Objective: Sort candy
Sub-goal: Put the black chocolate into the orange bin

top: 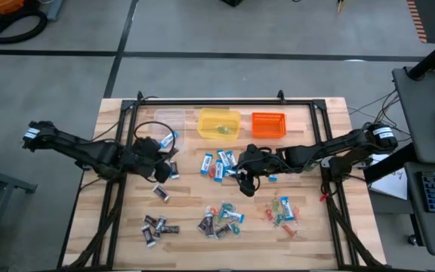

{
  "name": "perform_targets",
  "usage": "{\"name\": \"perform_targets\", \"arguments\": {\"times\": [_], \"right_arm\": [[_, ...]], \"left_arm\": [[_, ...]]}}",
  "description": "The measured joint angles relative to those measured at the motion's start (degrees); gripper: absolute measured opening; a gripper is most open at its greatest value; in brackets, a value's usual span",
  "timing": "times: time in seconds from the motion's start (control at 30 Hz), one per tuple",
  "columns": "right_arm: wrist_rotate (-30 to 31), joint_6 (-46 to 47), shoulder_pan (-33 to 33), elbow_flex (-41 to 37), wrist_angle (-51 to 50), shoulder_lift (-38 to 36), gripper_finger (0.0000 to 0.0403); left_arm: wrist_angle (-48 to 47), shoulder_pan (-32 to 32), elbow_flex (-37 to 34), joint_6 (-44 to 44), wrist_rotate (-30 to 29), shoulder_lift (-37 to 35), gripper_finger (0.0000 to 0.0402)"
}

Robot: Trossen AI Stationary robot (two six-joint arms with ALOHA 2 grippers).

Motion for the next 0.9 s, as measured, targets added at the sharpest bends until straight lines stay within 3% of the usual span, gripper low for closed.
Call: {"name": "perform_targets", "arguments": {"times": [0.17, 0.37, 0.63, 0.83, 0.9], "right_arm": [[1.1, -2.4, 0.2, -0.1, 0.5, 0.0, 0.0137], [8.5, -5.1, 2.3, -1.0, 1.8, 0.0, 0.0137], [9.0, -15.0, 3.4, -10.7, 24.2, 0.0, 0.0137], [9.1, -21.6, -2.2, -15.0, 37.7, -0.1, 0.0137], [9.0, -23.2, -5.0, -15.1, 39.4, -0.1, 0.0137]], "left_arm": [[11.0, -0.2, -0.3, 10.3, 0.1, 1.9, 0.0], [29.0, -1.0, -0.8, 25.1, 1.3, 7.0, 0.0], [43.2, -0.3, -1.0, 38.6, -0.1, 16.6, 0.0], [45.8, 6.0, -1.0, 49.3, 0.1, 16.4, 0.0], [45.7, 9.4, -1.0, 53.5, 2.8, 15.6, 0.0]]}}
